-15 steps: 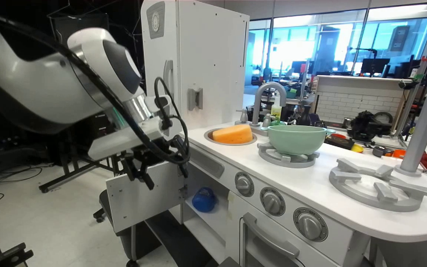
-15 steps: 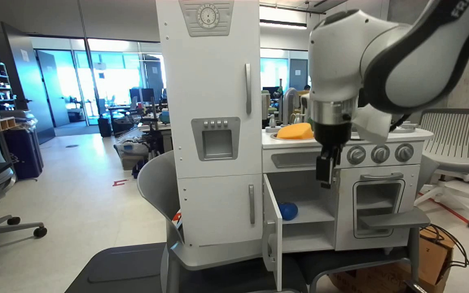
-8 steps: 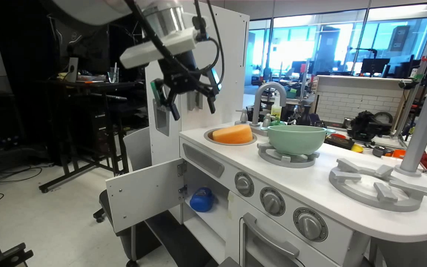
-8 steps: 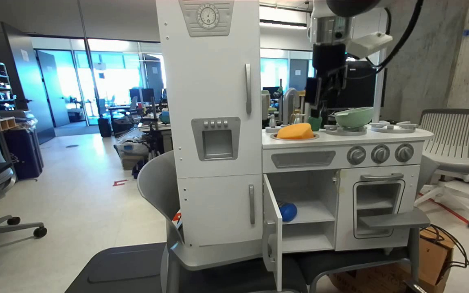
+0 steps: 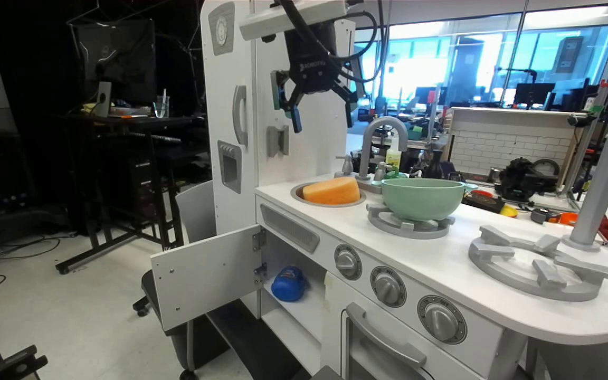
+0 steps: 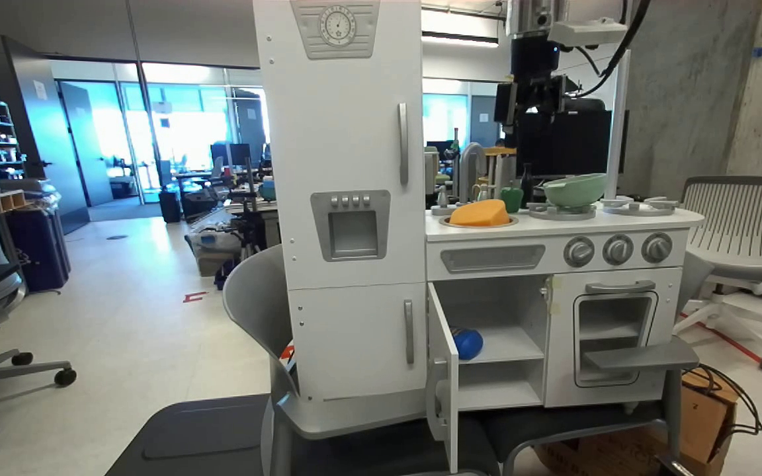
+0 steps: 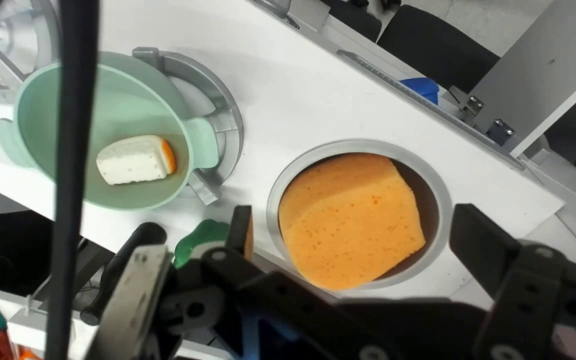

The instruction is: Pick the blue bottle and the orange object and put them in the bottom drawer, the close the drawer door

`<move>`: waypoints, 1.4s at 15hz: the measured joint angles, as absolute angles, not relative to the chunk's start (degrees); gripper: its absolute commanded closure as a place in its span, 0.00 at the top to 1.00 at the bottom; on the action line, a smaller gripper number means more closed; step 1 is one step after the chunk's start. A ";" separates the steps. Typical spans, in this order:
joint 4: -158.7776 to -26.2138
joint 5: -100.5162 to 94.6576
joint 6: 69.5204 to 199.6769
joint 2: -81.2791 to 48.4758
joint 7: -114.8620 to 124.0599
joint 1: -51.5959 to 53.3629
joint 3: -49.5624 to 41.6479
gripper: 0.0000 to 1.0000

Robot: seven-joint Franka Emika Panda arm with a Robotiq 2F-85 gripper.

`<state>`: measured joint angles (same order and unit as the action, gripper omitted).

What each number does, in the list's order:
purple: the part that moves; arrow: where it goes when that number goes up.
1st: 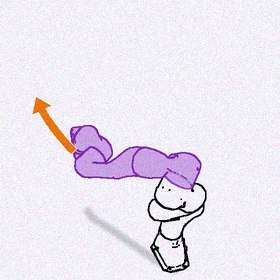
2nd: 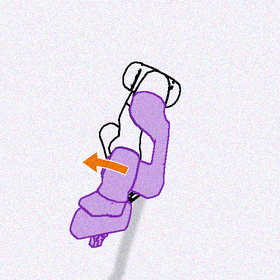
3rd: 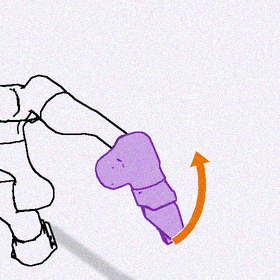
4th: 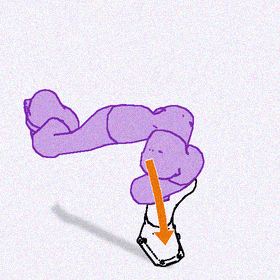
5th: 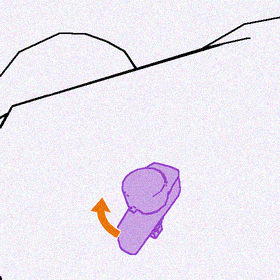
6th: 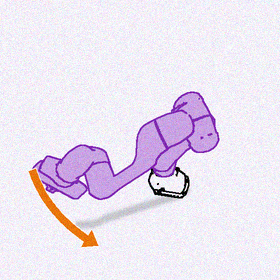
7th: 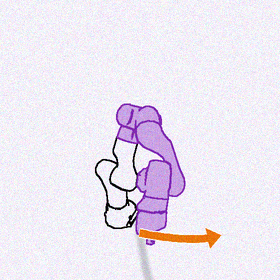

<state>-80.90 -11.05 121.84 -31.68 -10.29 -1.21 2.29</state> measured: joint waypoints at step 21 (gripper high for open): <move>-32.51 -2.12 111.07 -70.55 -3.57 -0.25 2.26 1.00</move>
